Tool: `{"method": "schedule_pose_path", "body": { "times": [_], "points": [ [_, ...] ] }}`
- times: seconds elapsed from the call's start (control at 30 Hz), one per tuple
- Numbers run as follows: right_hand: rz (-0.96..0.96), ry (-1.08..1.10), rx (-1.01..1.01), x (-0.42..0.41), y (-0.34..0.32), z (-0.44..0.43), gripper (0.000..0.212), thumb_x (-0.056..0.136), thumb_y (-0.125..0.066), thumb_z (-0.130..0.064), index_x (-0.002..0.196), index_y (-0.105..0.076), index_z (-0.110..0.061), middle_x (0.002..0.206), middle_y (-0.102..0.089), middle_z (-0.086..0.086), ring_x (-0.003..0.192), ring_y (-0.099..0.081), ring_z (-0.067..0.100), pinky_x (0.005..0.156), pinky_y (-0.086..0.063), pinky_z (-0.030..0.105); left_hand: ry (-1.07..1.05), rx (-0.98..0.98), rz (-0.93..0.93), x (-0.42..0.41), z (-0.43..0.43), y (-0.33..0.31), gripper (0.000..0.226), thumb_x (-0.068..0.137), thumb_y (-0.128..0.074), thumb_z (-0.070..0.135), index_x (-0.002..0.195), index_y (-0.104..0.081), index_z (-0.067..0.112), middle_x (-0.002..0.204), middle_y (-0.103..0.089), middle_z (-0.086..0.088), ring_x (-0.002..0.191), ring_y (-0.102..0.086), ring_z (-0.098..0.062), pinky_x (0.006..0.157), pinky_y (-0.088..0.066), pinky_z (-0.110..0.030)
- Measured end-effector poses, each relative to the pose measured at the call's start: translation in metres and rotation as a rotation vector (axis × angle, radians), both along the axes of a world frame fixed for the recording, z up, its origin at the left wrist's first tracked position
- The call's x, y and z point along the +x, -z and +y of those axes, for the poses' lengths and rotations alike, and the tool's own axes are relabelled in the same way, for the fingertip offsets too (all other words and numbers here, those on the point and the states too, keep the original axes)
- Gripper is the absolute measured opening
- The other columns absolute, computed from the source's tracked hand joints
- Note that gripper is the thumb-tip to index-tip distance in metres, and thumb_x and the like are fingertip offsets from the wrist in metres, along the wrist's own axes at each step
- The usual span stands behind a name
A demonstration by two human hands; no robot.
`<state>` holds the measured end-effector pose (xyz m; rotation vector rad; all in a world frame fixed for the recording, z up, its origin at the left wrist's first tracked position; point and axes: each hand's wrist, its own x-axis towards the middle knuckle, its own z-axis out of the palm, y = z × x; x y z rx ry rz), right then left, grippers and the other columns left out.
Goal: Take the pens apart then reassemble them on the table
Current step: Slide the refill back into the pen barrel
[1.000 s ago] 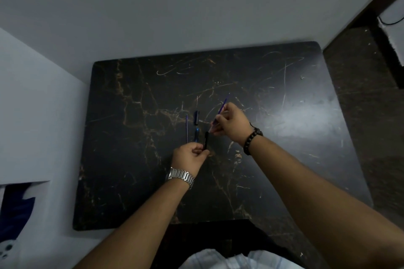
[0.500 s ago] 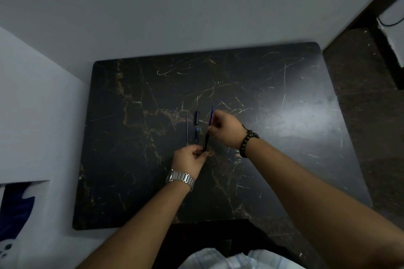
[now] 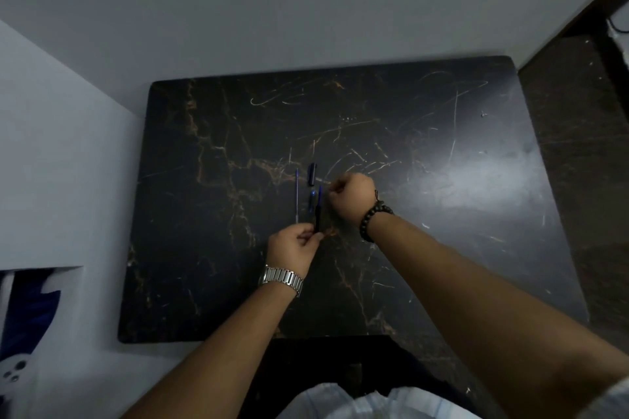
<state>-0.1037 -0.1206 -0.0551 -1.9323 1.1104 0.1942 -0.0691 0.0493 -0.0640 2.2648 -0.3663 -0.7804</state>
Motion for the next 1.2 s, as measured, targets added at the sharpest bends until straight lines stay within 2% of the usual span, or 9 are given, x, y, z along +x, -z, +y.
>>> {"method": "schedule_pose_path", "body": {
  "times": [0.2, 0.4, 0.47, 0.6, 0.7, 0.77, 0.87, 1.07, 1.2],
  "points": [
    [0.191, -0.053, -0.103, 0.035, 0.018, 0.015, 0.046, 0.079, -0.075, -0.048, 0.089, -0.068, -0.004, 0.084, -0.066, 0.009, 0.074, -0.064, 0.022, 0.059, -0.049, 0.028, -0.023, 0.013, -0.017, 0.006, 0.014, -0.001, 0.025, 0.080, -0.082, 0.019, 0.104, -0.077, 0.011, 0.086, -0.077, -0.002, 0.076, -0.072, -0.013, 0.075, -0.059, -0.026],
    [0.256, -0.135, -0.076, 0.036, 0.019, 0.015, 0.043, 0.079, -0.080, -0.037, 0.103, -0.068, -0.004, 0.098, -0.069, 0.012, 0.090, -0.069, 0.026, 0.072, -0.059, 0.034, -0.050, 0.017, -0.009, 0.012, 0.023, -0.004, 0.023, 0.080, -0.081, 0.018, 0.102, -0.077, 0.010, 0.078, -0.071, 0.006, 0.076, -0.072, -0.013, 0.075, -0.059, -0.027],
    [0.268, -0.117, -0.004, 0.033, 0.015, 0.011, 0.036, 0.086, -0.074, -0.035, 0.102, -0.068, -0.003, 0.091, -0.067, 0.010, 0.081, -0.067, 0.024, 0.061, -0.056, 0.033, -0.047, 0.018, -0.005, 0.012, 0.024, -0.004, 0.027, 0.081, -0.081, 0.018, 0.106, -0.077, 0.009, 0.082, -0.073, 0.003, 0.077, -0.072, -0.013, 0.075, -0.058, -0.025],
    [-0.079, 0.300, 0.593, 0.015, -0.002, 0.007, 0.019, 0.103, -0.051, -0.017, 0.109, -0.059, 0.000, 0.082, -0.069, 0.014, 0.066, -0.070, 0.025, 0.057, -0.062, 0.033, -0.021, 0.015, -0.008, 0.013, 0.021, -0.006, 0.029, 0.081, -0.081, 0.018, 0.108, -0.076, 0.009, 0.087, -0.076, -0.002, 0.074, -0.069, -0.009, 0.076, -0.057, -0.024],
    [-0.319, 0.478, 0.765, 0.003, -0.013, 0.003, 0.012, 0.107, -0.042, -0.016, 0.101, -0.049, -0.007, 0.086, -0.069, 0.016, 0.072, -0.071, 0.028, 0.066, -0.061, 0.037, 0.005, 0.016, -0.002, 0.013, 0.016, -0.006, 0.032, 0.082, -0.080, 0.020, 0.112, -0.076, 0.010, 0.092, -0.078, -0.004, 0.074, -0.068, -0.006, 0.077, -0.057, -0.023],
    [-0.393, 0.513, 0.793, 0.001, -0.018, 0.000, 0.015, 0.107, -0.041, -0.017, 0.098, -0.048, -0.008, 0.089, -0.071, 0.017, 0.074, -0.073, 0.028, 0.071, -0.061, 0.040, 0.027, 0.009, 0.005, 0.011, 0.012, -0.007, 0.033, 0.082, -0.080, 0.020, 0.113, -0.075, 0.011, 0.093, -0.079, -0.004, 0.076, -0.070, -0.008, 0.076, -0.056, -0.022],
    [-0.456, 0.536, 0.779, 0.000, -0.023, -0.004, 0.016, 0.107, -0.041, -0.020, 0.098, -0.049, -0.009, 0.091, -0.073, 0.017, 0.071, -0.073, 0.027, 0.066, -0.063, 0.039, 0.060, 0.005, -0.002, 0.008, 0.006, -0.009, 0.033, 0.083, -0.079, 0.019, 0.115, -0.074, 0.010, 0.096, -0.079, -0.005, 0.077, -0.070, -0.009, 0.076, -0.055, -0.021],
    [-0.427, 0.519, 0.726, -0.003, -0.030, -0.014, 0.016, 0.105, -0.047, -0.024, 0.107, -0.056, -0.011, 0.096, -0.077, 0.012, 0.074, -0.075, 0.024, 0.065, -0.062, 0.039, 0.093, -0.014, -0.021, 0.006, -0.003, -0.011, 0.033, 0.082, -0.080, 0.018, 0.113, -0.075, 0.008, 0.095, -0.079, -0.007, 0.076, -0.070, -0.009, 0.079, -0.056, -0.022],
    [-0.419, 0.528, 0.692, -0.007, -0.032, -0.016, 0.013, 0.104, -0.048, -0.026, 0.101, -0.056, -0.017, 0.100, -0.078, 0.012, 0.076, -0.076, 0.025, 0.063, -0.062, 0.039, 0.115, -0.005, -0.025, 0.006, -0.002, -0.010, 0.033, 0.082, -0.080, 0.019, 0.113, -0.075, 0.009, 0.095, -0.079, -0.007, 0.075, -0.070, -0.009, 0.076, -0.055, -0.020]
  ]
}}
